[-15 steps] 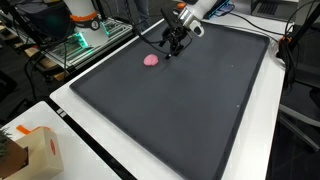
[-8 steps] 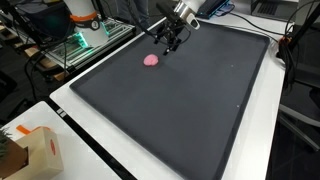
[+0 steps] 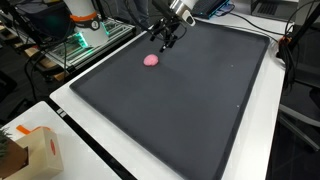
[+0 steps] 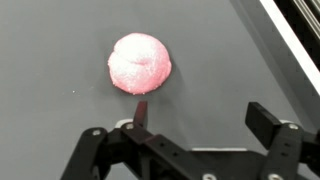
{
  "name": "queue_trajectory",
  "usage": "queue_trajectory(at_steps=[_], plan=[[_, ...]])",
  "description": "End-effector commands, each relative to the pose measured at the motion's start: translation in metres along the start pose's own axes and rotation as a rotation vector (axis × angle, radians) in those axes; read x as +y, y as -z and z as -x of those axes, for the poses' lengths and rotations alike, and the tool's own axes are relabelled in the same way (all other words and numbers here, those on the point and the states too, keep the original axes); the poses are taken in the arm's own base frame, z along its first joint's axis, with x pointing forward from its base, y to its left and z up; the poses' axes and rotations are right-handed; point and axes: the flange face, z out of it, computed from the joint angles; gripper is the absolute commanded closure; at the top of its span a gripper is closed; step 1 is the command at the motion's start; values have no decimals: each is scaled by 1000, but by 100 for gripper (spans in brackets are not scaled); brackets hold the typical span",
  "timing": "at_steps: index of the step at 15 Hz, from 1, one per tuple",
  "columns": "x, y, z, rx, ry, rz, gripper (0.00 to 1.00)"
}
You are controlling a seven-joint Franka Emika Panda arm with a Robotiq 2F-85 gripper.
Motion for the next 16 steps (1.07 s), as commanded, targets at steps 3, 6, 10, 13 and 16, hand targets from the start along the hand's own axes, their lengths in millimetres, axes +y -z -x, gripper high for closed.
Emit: queue_trajectory(at_steps=[3,6,10,13,16], plan=[[-2,2,7,26,4,21,0],[6,5,9,49,-24,23,0],[23,9,16,83,-104,19,0],[39,9,29,115,-219,-34,0],[55,8,47,164,-354,-113,0]])
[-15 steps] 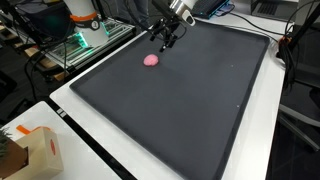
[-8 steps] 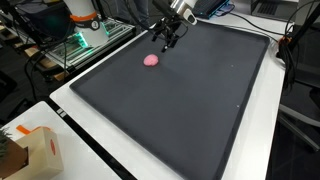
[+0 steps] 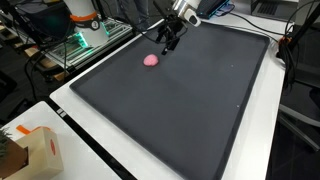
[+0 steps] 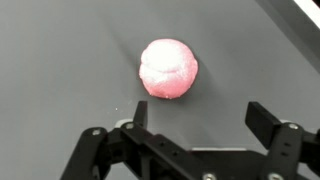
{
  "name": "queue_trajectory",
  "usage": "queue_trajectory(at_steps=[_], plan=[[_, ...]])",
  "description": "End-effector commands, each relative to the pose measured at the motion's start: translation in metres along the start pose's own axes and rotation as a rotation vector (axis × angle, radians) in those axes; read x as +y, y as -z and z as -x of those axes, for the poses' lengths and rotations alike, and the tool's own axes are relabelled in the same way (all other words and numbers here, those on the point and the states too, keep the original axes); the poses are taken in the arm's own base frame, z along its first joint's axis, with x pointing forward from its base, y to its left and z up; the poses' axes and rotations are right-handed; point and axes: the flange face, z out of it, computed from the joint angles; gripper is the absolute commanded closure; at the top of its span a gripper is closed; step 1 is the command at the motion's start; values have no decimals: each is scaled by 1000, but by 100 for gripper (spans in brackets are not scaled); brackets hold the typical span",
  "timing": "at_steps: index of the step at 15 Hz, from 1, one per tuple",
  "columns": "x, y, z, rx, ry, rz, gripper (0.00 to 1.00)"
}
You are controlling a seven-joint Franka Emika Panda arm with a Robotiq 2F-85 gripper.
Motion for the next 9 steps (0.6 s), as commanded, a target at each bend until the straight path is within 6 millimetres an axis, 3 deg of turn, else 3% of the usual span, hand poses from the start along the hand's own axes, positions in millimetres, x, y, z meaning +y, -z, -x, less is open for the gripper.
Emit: queue_trajectory(at_steps=[1,9], plan=[[20,2,19,66,-167,-90,0],[49,23,78,221,-483,-199,0]])
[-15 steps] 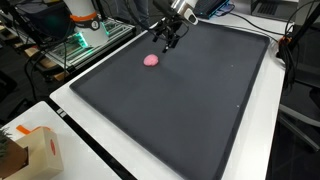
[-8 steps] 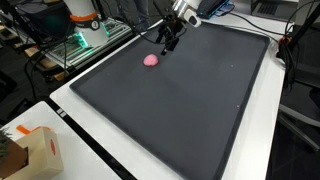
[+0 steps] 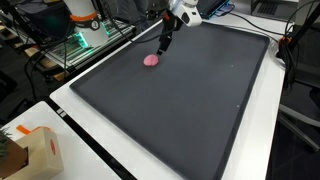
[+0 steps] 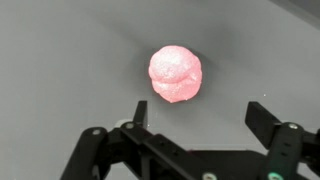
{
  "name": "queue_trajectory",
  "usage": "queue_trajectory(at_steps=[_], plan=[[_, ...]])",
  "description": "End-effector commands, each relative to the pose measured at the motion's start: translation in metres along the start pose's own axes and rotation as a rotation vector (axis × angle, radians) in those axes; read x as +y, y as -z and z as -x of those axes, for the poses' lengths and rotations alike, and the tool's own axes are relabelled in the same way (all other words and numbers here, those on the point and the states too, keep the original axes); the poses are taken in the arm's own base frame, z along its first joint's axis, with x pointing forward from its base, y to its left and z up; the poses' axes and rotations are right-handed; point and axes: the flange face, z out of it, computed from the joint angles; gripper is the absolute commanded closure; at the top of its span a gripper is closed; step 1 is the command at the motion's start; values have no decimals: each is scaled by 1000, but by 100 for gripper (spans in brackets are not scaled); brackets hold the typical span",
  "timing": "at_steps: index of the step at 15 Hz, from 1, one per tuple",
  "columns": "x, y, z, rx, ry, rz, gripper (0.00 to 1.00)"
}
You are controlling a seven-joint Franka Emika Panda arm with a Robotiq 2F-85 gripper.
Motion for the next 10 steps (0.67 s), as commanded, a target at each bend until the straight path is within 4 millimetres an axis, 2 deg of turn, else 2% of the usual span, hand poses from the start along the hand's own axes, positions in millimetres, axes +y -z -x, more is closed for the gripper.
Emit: queue_trajectory(at_steps=[1,5,9,10], plan=[[8,20,30,93,-123,-23,0],[11,45,59,155,-210,-16,0],[6,65,86,202,-292,-2,0],[14,64,66,165,-246,3,0]])
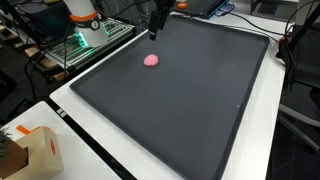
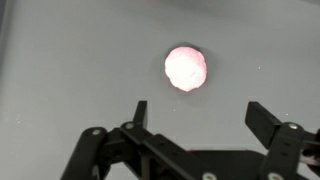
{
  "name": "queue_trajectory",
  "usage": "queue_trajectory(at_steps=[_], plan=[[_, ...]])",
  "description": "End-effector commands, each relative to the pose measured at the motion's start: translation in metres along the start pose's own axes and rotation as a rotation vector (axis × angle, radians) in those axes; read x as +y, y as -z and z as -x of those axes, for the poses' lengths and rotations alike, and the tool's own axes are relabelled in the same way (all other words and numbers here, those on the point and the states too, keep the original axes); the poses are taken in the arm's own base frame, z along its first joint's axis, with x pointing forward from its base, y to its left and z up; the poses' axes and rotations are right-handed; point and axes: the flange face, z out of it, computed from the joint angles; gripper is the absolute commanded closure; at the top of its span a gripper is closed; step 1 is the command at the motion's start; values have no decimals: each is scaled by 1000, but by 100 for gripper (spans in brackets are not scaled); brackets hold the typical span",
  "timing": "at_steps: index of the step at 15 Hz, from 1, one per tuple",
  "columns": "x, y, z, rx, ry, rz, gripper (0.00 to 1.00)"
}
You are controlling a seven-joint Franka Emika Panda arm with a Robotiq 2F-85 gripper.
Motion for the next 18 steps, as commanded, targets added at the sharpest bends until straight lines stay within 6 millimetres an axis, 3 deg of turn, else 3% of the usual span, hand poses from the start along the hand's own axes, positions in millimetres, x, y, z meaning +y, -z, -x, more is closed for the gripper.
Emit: queue_trajectory(at_steps=[1,7,13,18], plan=[[0,6,3,9,-3,3,0],[-1,1,0,-1,-1,1,0],[6,-42,11,26,-101,-149,0],[8,-87,25,21,-134,-166,0]])
